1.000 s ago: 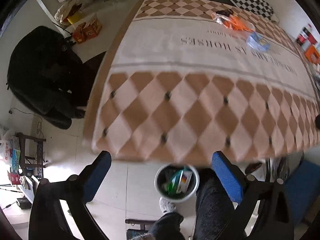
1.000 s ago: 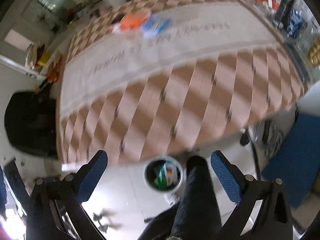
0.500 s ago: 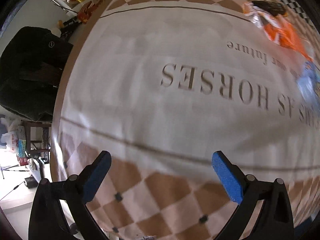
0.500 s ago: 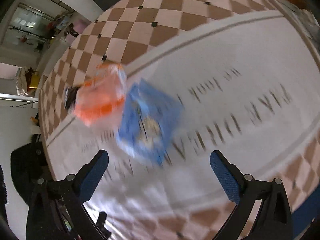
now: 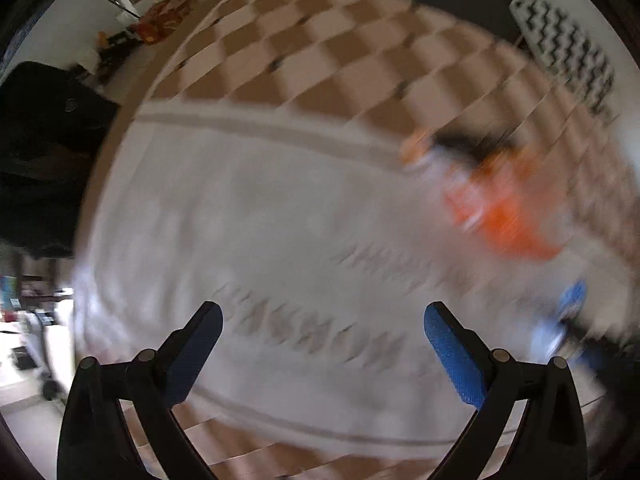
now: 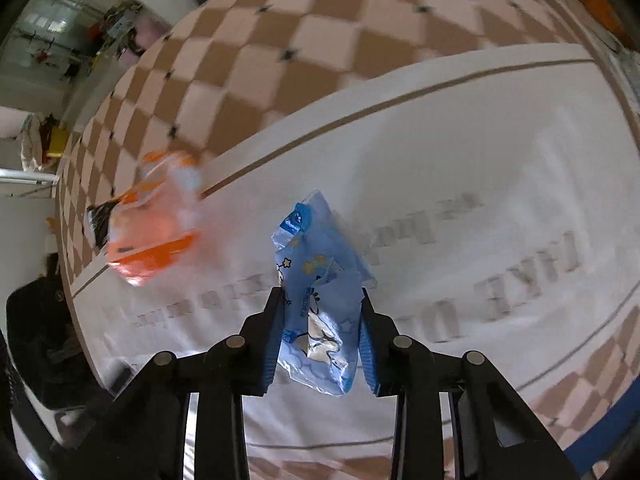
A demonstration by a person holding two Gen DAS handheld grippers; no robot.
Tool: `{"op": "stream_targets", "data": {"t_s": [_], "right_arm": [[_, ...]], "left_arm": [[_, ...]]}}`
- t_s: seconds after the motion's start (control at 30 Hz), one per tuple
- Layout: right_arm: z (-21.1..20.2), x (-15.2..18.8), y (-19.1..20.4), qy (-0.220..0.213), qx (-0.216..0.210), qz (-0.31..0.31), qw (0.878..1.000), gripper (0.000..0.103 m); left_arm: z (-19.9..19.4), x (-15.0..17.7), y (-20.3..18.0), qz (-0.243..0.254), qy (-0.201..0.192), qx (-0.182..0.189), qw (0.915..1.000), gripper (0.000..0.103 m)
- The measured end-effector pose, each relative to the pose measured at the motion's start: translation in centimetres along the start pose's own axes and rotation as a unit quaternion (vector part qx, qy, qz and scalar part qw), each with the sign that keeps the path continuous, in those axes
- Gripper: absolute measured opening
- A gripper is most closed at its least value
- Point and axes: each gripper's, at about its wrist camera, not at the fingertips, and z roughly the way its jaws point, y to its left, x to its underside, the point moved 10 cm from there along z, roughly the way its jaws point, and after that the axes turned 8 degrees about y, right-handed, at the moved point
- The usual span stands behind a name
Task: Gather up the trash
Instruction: 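Grasp the orange wrapper with the left gripper while the right grasps the blue wrapper, then carry both wrappers to the bin and open both grippers over it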
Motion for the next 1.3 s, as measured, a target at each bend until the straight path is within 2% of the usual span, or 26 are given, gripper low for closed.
{"op": "stream_targets", "data": {"t_s": [0.13,0.23,0.33,0.37,0.43,0.47,0.5,0.83,0.93,1.13,1.3], "right_arm": [[-1.1,-1.7,-2.7,-0.010,0.000,0.024,1.000,0.035],[-1.3,-3.2,-3.4,-0.018,-0.001,0.028,0.999,0.035],[-1.8,-4.4,-3.5,-0.027,-0.003,0.028,0.999,0.033],[-1.8,-4.8,-3.3,-0.029,-0.003,0.027,0.999,0.033],[-2.0,-5.2,-2.8,-0.031,-0.005,0.025,0.999,0.032],[-2.1,-5.4,-2.5,-0.033,-0.007,0.024,0.999,0.032],[-2.3,-5.6,-2.1,-0.035,-0.007,0.019,0.999,0.031],[-5.0,-3.7,-1.0,-0.059,-0.012,-0.017,0.998,0.028],[-6.2,-2.3,-0.5,-0.071,-0.009,-0.034,0.997,0.028],[-8.7,2.0,0.4,-0.089,-0.021,-0.061,0.994,0.027],[-10.7,8.3,1.8,-0.108,-0.038,-0.079,0.990,0.026]], "left_arm": [[-0.8,-3.1,-3.2,-0.006,-0.007,0.061,0.9981,0.102],[-0.4,-4.9,-5.3,-0.001,-0.009,0.072,0.9973,0.094],[0.6,-6.1,-6.7,0.005,0.007,0.076,0.9971,0.072],[0.9,-6.3,-7.0,0.006,0.011,0.072,0.9973,0.054],[1.0,-6.7,-7.6,0.012,0.008,0.062,0.9979,0.047],[0.8,-6.7,-7.6,0.019,-0.001,0.057,0.9982,0.029],[0.7,-6.8,-7.5,0.025,-0.007,0.051,0.9984,0.006],[-4.2,-4.5,-4.4,0.054,-0.079,0.034,0.9948,0.002],[-5.2,-4.9,-5.2,0.069,-0.105,0.022,0.9918,0.001],[-8.4,-2.0,-3.1,0.087,-0.142,0.013,0.9860,0.001],[-11.4,2.6,0.1,0.104,-0.170,0.014,0.9798,0.001]]}}
